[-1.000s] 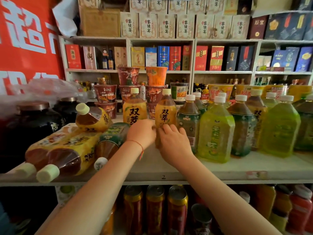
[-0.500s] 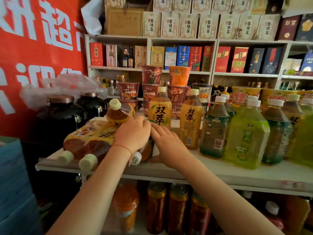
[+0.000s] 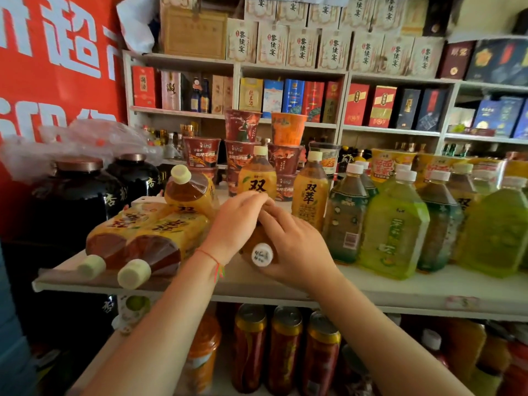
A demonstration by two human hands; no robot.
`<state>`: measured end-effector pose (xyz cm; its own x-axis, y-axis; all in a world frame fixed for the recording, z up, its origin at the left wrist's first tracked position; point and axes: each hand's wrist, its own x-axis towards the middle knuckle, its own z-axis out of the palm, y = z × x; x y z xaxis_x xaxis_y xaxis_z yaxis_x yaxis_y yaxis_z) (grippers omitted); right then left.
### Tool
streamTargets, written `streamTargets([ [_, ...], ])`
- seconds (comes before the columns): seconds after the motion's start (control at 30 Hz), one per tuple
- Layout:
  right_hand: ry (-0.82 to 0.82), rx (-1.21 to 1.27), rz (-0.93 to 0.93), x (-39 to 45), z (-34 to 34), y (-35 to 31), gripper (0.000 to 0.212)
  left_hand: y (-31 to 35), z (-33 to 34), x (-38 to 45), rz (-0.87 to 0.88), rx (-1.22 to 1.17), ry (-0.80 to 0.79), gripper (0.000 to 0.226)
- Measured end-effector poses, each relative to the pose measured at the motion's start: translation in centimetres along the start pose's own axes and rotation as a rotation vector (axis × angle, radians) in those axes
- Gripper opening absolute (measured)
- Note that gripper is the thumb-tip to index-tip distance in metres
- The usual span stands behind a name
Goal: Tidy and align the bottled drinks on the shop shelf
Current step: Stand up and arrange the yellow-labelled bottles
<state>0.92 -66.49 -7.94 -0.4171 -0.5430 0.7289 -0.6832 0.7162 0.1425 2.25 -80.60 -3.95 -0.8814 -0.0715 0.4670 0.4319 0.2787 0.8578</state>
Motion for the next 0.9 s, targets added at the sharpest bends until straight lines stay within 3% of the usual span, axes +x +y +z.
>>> streamTargets([
  [0.07, 0.067, 0.012, 0.058, 0.1, -1.8, 0.4, 0.062, 0.0, 0.1, 0.4, 0.01, -0.15, 0.045, 0.032],
  [0.2, 0.216, 0.224, 0.381, 0.7, -5.0, 1.3, 0.037, -0.3, 1.7, 0.3, 0.05, -0.213, 0.013, 0.038],
  [0.3, 0.299, 0.302, 0.575, 1.8, -5.9, 1.9, 0.036, -1.5, 3.9, -0.7, -0.038, -0.239, -0.089, 0.04],
  [0.4, 0.303, 0.317, 0.66, 2.7, -5.5, 2.7, 0.037, -3.0, 5.5, -1.1, 0.033, -0.155, -0.056, 0.045],
  [0.5, 0.199, 0.194, 0.655, 2.8, -3.9, 3.3, 0.06, -3.1, 6.0, -1.4, 0.073, 0.032, -0.043, 0.034],
  [0.57, 0.159, 0.114, 0.641, 2.2, -3.0, 3.5, 0.074, -3.1, 6.3, -1.7, 0.102, 0.214, -0.137, 0.055],
  [0.67, 0.232, 0.054, 0.594, 1.3, -2.7, 3.7, 0.078, -2.8, 6.2, -1.6, 0.097, 0.373, -0.177, 0.079],
  [0.8, 0.185, 0.001, 0.596, 1.0, -2.3, 3.7, 0.082, -1.8, 5.7, -0.7, 0.047, 0.505, -0.191, 0.061],
  [0.9, 0.263, -0.105, 0.512, 0.8, -1.6, 3.1, 0.066, -1.8, 4.0, -0.3, 0.037, 0.848, -0.146, 0.026],
])
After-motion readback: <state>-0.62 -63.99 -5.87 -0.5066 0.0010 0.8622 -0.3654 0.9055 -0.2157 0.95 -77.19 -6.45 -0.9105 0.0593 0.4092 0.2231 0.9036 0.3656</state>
